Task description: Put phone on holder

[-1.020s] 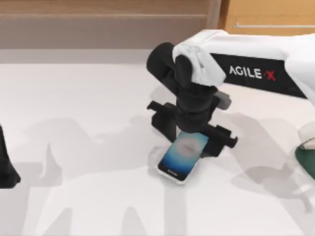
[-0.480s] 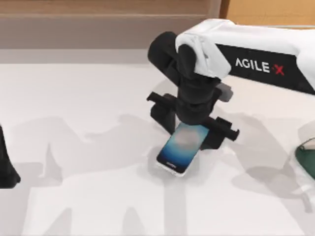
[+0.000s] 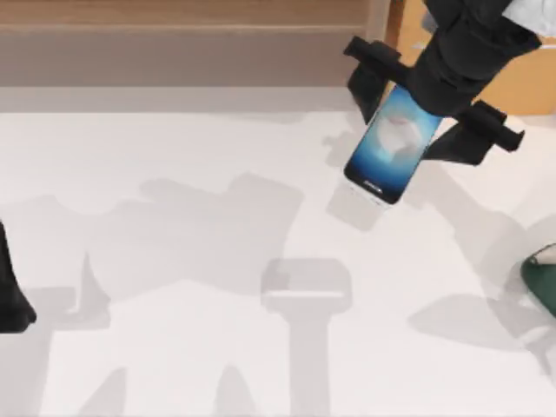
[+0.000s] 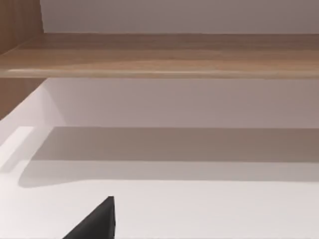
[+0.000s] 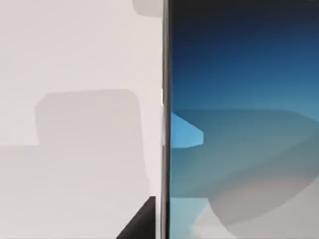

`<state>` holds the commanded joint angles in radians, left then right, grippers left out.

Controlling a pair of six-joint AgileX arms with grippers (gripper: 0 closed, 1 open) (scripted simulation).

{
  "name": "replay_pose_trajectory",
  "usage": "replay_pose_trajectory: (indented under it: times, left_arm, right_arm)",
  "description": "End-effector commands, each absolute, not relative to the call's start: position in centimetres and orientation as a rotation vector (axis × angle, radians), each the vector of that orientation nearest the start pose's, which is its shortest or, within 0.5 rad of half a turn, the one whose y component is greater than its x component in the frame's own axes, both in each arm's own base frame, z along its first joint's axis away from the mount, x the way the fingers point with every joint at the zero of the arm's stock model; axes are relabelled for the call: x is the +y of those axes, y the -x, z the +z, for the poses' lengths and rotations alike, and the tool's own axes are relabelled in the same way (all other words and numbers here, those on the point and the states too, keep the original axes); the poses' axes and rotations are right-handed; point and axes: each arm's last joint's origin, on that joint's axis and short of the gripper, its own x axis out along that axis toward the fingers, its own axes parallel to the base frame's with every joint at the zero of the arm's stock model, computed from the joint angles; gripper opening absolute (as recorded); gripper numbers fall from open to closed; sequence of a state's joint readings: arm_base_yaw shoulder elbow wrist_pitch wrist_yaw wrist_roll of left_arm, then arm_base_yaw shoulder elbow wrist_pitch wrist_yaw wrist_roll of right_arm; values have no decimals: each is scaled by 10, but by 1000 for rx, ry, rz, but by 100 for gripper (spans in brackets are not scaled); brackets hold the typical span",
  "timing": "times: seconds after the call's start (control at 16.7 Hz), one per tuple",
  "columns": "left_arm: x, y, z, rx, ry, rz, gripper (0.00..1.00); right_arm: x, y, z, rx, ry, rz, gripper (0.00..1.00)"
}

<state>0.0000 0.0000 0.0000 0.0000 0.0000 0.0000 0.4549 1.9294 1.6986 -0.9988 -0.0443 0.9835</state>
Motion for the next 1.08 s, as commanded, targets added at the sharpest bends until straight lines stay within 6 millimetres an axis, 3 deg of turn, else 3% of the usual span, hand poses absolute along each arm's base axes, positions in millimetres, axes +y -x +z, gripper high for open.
replay_pose_trajectory:
  times: [0.3,0.54,0.78,1.08]
  left_arm:
    - [-1,-106,160,0,0,0,100]
    - [-1,-106,160,0,0,0,100]
    - [-1,-106,160,0,0,0,100]
    - [-1,-106,160,0,0,0,100]
  right_arm:
    - [87,-334,314,1125,-571,-45,0]
    - [20,-295,338,982,-485,56,0]
    - [-27,-249,338,867,-349,150,0]
    - [-62,-199,315,739,-157,277,0]
